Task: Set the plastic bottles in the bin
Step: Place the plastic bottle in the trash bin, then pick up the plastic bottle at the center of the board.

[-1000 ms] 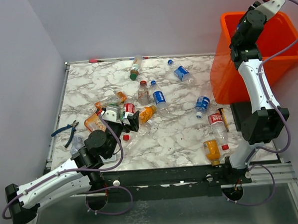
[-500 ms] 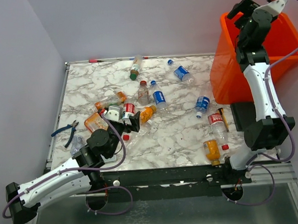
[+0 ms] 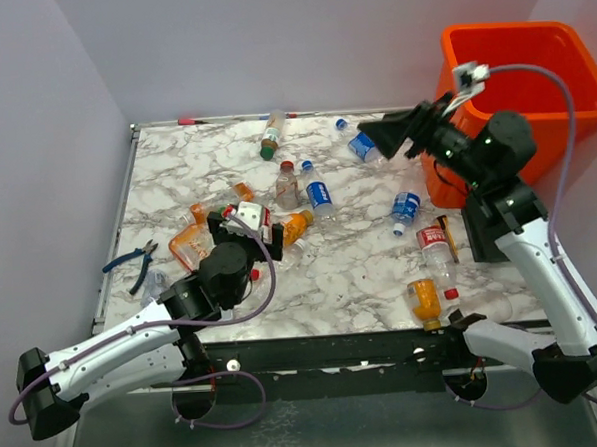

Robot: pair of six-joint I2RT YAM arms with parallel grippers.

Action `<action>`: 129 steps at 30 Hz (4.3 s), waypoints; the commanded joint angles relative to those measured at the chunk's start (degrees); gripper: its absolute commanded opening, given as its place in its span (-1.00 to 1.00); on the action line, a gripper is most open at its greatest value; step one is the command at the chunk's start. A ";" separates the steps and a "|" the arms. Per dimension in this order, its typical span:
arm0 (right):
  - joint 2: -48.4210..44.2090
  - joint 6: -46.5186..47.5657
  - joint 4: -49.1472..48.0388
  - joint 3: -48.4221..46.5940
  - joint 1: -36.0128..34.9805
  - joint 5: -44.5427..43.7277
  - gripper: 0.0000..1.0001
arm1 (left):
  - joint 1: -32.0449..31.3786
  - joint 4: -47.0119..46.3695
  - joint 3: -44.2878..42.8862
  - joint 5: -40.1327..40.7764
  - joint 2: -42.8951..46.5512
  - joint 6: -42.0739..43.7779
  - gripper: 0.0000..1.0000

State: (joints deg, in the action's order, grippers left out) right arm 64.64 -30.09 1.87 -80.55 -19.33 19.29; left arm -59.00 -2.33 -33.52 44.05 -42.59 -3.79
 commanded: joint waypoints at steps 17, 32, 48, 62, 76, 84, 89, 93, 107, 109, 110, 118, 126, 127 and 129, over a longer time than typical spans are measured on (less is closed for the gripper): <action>-21.18 -1.40 13.92 45.10 -2.86 -3.94 0.94 | 4.13 35.26 -19.16 -25.72 -37.06 -1.67 0.98; -22.90 -1.12 16.24 45.36 -2.82 -4.86 0.94 | 8.59 34.23 -21.06 -31.18 -45.93 -2.50 0.80; -23.05 0.64 17.47 43.16 -2.89 -3.89 0.97 | 8.47 33.35 -21.44 -35.66 -40.83 -4.05 -0.34; -28.44 -7.93 -0.39 41.50 -2.89 5.45 1.00 | 8.51 4.65 -16.03 -50.92 -12.05 -4.56 -0.46; -24.56 -6.22 -5.60 36.83 -5.76 7.37 0.98 | 13.98 -29.25 -0.47 -70.65 -13.28 -19.70 -0.49; -17.07 -1.68 -7.33 34.86 -17.03 -2.04 0.98 | 16.08 -30.21 0.95 -73.23 -13.74 -20.55 -0.51; -16.54 -2.36 -12.76 35.32 -17.45 -2.73 0.96 | 16.03 -28.96 0.65 -73.29 -14.16 -19.76 -0.51; -14.69 -2.22 -11.85 33.44 -17.49 -5.26 0.90 | 16.07 -28.87 0.40 -73.64 -14.76 -19.61 -0.51; -9.76 -5.38 -12.49 31.26 -17.46 -1.49 0.28 | 16.04 -28.70 0.44 -73.42 -14.98 -19.52 -0.51; -8.93 -5.91 -12.70 31.03 -17.58 -0.14 0.18 | 16.10 -28.70 0.43 -73.36 -15.06 -19.45 -0.51; -8.47 -6.07 -12.71 30.89 -17.75 0.40 0.12 | 16.08 -28.70 0.45 -73.22 -15.02 -19.46 -0.51; -8.89 -5.44 -11.77 30.81 -18.61 0.92 -0.98 | 16.03 -27.95 0.71 -70.70 -14.58 -18.99 0.26; -12.53 -0.11 -2.73 26.05 -18.64 -4.49 -0.99 | 15.98 -27.91 1.88 -66.59 -11.94 -18.60 0.98; -13.03 1.53 -0.07 24.43 -18.61 -5.90 -1.00 | 15.94 -27.91 2.14 -65.68 -11.37 -18.48 0.98; -13.98 5.52 4.92 20.18 -18.62 -9.05 -1.00 | 15.99 -27.91 2.74 -62.59 -9.95 -18.08 0.98</action>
State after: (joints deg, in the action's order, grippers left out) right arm 53.63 -31.53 -1.43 -53.06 -37.56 16.12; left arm -42.92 -29.17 -32.40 -24.29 -55.53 -23.05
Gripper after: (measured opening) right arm 0.344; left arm 0.989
